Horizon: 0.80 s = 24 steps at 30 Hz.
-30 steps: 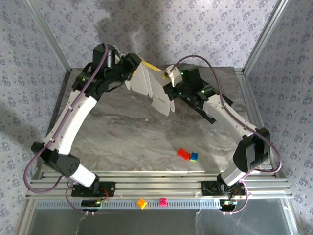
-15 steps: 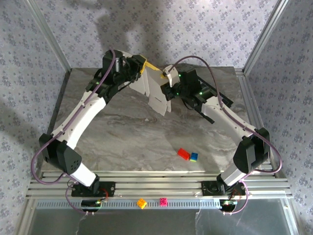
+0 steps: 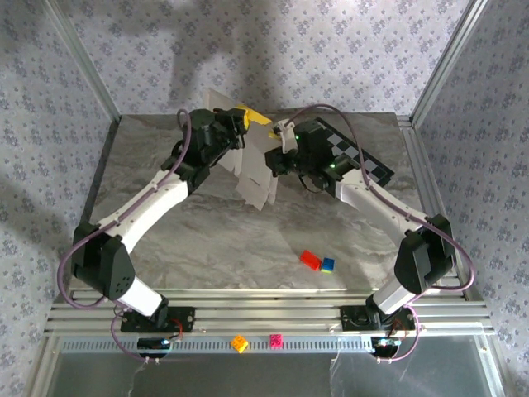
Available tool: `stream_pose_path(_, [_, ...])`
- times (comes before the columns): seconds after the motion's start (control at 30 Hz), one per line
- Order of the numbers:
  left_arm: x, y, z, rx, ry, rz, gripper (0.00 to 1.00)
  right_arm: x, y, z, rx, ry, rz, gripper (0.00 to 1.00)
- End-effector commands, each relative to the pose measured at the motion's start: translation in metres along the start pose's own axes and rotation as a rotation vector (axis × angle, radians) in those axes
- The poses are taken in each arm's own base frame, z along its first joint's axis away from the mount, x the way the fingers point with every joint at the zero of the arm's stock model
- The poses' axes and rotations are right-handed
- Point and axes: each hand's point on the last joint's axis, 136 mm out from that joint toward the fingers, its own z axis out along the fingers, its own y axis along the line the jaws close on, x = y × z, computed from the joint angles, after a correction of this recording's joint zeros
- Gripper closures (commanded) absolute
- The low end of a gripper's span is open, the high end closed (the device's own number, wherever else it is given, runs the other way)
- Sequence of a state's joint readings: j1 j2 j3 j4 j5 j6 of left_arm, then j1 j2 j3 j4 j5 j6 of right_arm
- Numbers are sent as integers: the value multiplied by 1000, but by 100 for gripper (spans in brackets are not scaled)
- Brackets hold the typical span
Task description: Fold the paper box
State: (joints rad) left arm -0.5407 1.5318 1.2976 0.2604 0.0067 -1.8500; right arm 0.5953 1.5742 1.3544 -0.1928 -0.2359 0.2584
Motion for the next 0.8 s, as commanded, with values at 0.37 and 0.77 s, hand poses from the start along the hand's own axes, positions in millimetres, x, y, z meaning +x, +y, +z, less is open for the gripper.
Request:
stream_pose_path(0.37, [-28,-26,-68,-150,-74,245,40,-26,-18,-37,46,11,-64,100])
stream_pose_path(0.77, [-63,-36,-94,-436,5,484,39,-15,-30,-53,3,70,-283,100])
